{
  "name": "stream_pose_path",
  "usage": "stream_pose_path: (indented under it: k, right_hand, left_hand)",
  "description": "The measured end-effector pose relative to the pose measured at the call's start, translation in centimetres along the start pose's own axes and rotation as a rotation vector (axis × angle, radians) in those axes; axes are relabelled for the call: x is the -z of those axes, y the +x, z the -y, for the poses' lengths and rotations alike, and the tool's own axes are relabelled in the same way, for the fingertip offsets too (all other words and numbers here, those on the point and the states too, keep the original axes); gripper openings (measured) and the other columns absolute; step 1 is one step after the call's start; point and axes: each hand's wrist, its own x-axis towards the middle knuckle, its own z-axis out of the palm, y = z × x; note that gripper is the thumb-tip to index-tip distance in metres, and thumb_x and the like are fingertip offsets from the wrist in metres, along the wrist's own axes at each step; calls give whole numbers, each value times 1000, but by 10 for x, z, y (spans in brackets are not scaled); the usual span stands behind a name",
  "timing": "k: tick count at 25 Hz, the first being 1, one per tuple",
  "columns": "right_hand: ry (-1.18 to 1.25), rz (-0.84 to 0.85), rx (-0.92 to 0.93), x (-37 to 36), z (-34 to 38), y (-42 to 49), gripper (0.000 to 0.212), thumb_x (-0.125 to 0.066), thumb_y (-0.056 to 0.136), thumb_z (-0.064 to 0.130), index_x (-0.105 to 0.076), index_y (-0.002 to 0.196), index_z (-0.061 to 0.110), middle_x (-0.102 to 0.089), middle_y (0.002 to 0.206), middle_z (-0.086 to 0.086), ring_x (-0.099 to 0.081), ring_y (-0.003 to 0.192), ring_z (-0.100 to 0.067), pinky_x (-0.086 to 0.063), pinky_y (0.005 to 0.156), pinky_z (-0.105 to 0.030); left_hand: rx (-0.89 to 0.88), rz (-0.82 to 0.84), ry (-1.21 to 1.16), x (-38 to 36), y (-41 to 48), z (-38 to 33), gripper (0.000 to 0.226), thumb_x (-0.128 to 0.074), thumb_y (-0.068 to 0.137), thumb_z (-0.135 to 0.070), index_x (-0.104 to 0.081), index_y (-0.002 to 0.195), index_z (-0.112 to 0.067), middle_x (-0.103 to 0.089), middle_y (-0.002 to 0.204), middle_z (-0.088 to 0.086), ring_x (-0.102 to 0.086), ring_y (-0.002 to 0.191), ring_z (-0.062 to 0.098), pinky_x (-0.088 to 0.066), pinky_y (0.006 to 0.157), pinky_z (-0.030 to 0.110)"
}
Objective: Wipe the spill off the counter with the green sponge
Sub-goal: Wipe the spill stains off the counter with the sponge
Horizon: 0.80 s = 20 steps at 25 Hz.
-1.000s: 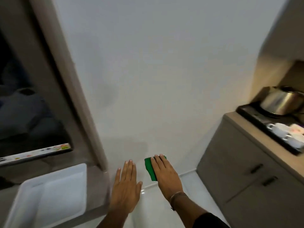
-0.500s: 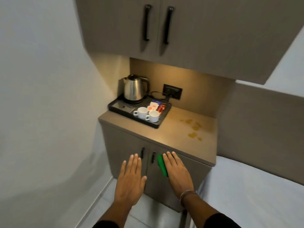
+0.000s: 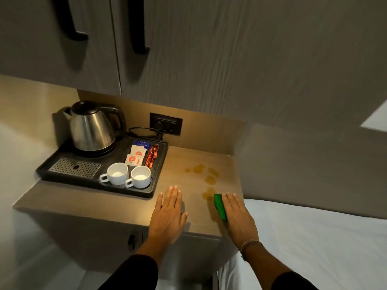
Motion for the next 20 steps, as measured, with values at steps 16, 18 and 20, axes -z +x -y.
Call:
stream_pose_path:
  k: [16,18,20]
  right_hand:
    - [153,90,-26,-37,26,27,64,-21,104,58,-2,160,31,3,167,13,7,155,-13,1,127,-41]
    - [128,48,26,-49,2,9,60,-18,103,56,-1,158,38,7,165,19,7,155,-9,3,126,-38]
    - [193,31,36,-52,-29,7,59,-20,102,55,-8,158,42,-2,166,19,6,154,-4,-6,127,-43]
  left_hand:
    - [-28,38,-160,-33,46,27,78,-19,106,-61,5,163,-14,7,174,8,12,158,25,4,128,53]
    - [-18,9,-169,-37,45,27,77,-15,105,-62,3,164,-15,5,174,8,11,158,24,3,128,52]
    - [-19,-6,-181,-42,45,29,77,-14,104,-61,0,164,-16,2,175,6,9,158,23,1,129,52]
